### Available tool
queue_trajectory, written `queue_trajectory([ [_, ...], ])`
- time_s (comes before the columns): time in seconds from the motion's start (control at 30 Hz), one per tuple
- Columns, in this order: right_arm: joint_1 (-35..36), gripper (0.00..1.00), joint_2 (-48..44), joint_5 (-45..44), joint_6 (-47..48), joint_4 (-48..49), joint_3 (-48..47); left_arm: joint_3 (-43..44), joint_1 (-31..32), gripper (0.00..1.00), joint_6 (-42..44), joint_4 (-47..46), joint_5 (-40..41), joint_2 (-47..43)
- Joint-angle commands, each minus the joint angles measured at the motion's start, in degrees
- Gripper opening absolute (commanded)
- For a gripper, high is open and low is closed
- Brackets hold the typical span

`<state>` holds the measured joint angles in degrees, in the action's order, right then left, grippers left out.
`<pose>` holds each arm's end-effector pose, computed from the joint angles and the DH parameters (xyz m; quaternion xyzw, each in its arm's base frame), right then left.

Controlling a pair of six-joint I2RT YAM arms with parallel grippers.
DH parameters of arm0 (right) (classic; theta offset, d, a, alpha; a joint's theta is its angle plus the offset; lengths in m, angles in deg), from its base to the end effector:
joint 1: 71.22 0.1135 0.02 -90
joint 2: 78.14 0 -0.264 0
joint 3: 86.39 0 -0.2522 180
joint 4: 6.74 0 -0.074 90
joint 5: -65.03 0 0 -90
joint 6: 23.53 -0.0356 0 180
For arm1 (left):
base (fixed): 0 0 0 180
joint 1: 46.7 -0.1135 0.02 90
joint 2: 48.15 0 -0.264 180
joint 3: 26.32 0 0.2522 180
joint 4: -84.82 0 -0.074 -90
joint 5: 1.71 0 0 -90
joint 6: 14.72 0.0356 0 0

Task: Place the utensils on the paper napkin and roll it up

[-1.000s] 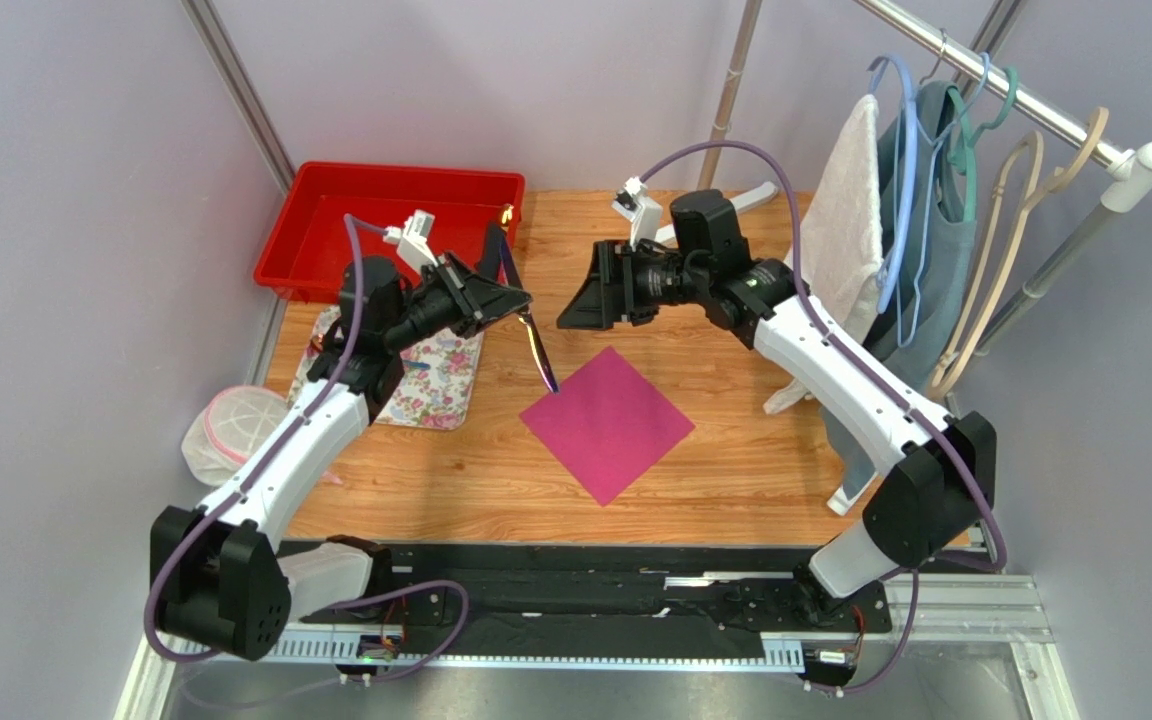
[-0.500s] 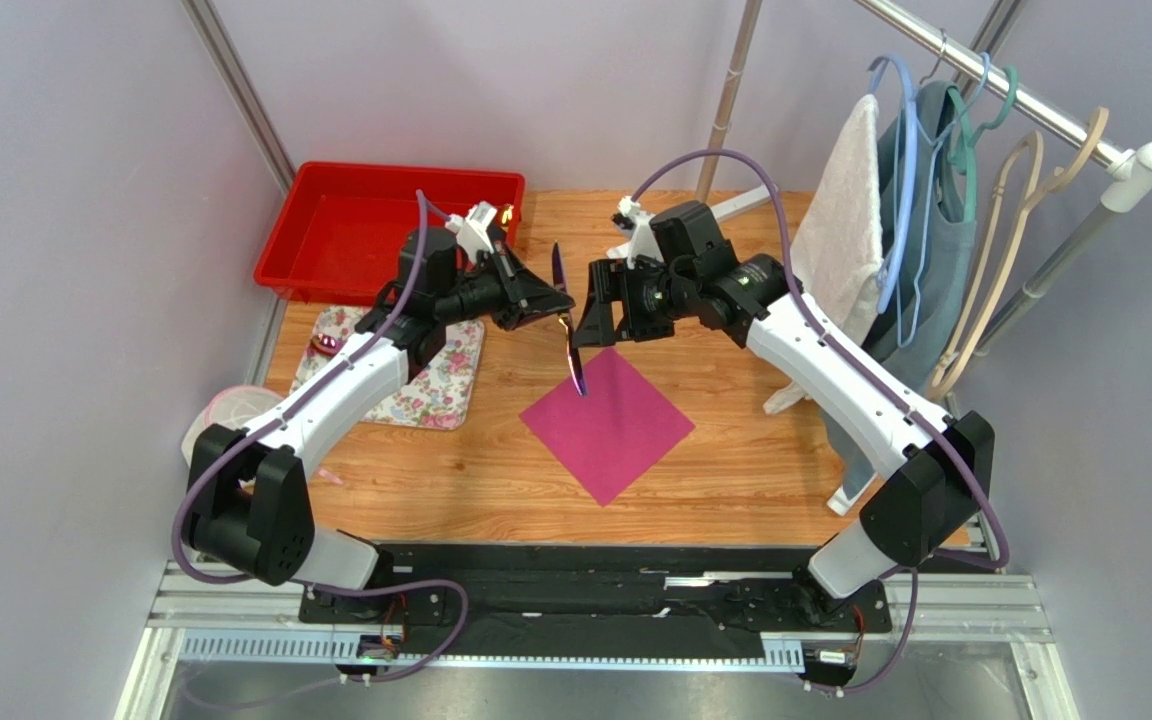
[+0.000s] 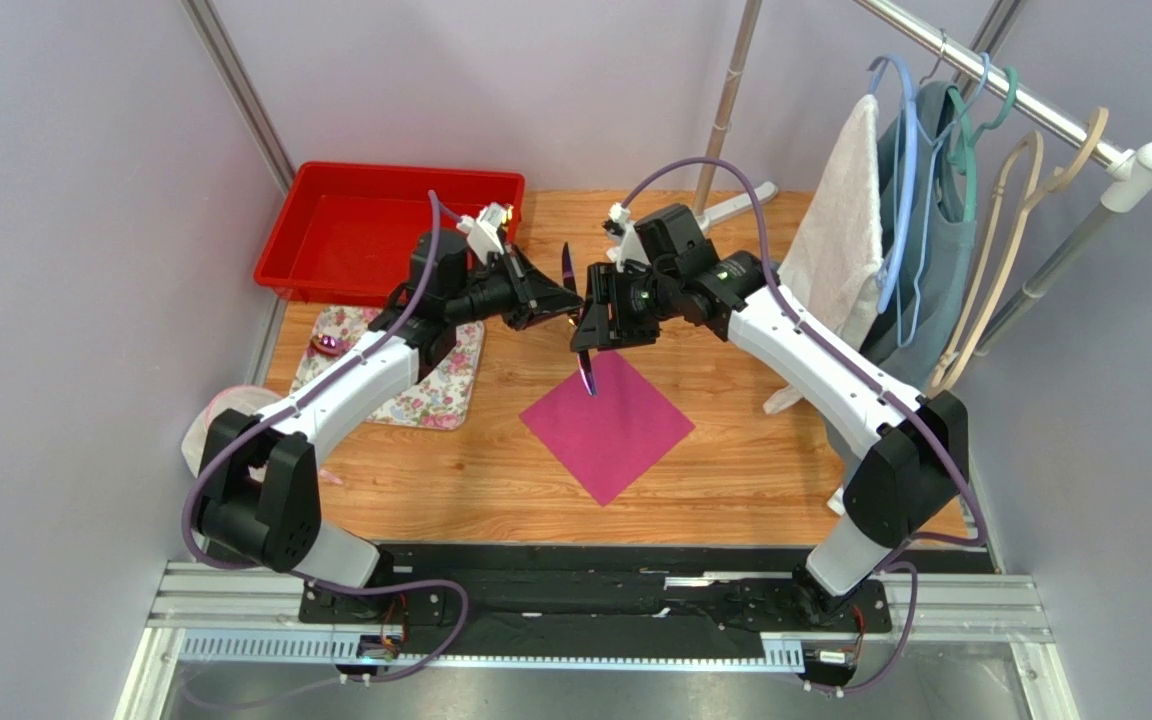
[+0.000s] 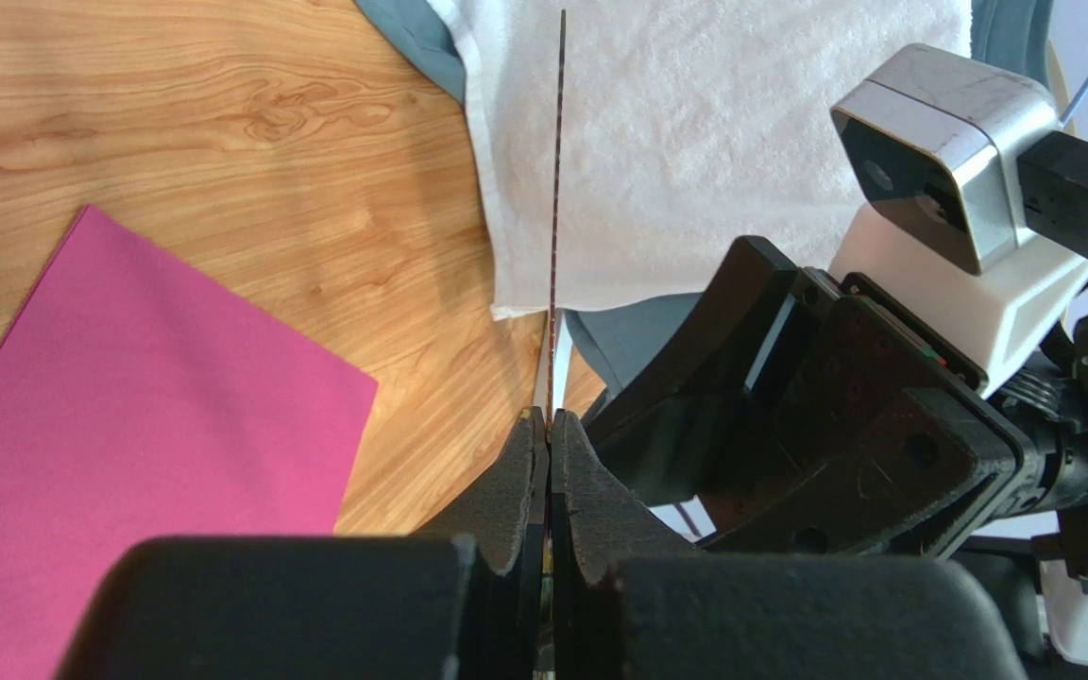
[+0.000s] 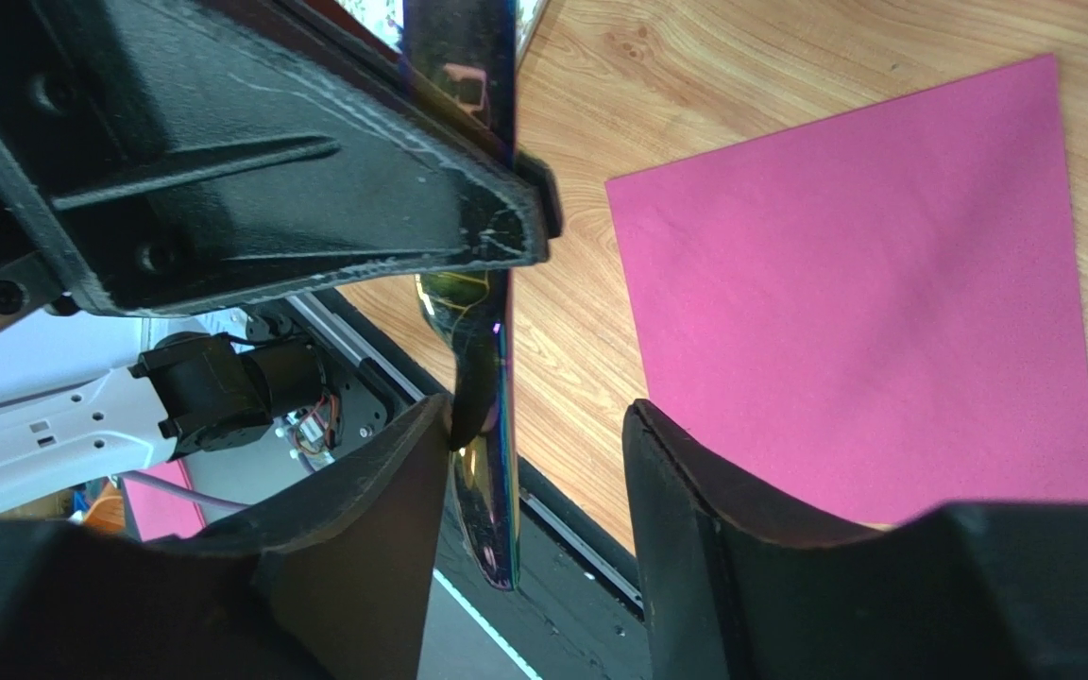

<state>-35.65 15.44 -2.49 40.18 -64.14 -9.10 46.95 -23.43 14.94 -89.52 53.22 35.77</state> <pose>0.2822 0.2185 0.3372 -0.1433 0.9079 0.3358 0.2060 0.3032 -0.1527 0.3004 -0.0713 0.7809 -0.5609 0.2655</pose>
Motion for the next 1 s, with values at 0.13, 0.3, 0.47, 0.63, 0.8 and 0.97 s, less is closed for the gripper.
queue_trajectory([
  [0.13,0.5,0.47,0.1,-4.2,-1.1,1.2,-2.5,1.2,1.2,0.00,-0.4,-1.5,0.8,0.6],
  [0.3,0.5,0.42,0.5,-5.2,-1.3,1.0,-2.6,1.4,1.8,0.00,-0.7,-2.2,1.0,1.2],
  [0.47,0.4,0.36,1.0,-4.2,-1.6,1.1,-3.2,1.2,2.2,0.00,-1.4,-2.9,0.7,1.4],
  [0.63,0.5,0.22,0.9,-3.8,-2.0,1.4,-2.5,0.9,2.3,0.00,-2.2,-4.0,0.8,1.7],
  [0.8,0.4,0.00,0.6,-4.8,-2.2,1.1,-2.4,0.2,2.4,0.05,-2.8,-4.6,0.7,1.9],
  [0.97,0.4,0.00,-0.6,-9.9,-4.4,0.5,1.8,0.2,1.1,0.71,-0.9,0.1,2.0,0.2],
])
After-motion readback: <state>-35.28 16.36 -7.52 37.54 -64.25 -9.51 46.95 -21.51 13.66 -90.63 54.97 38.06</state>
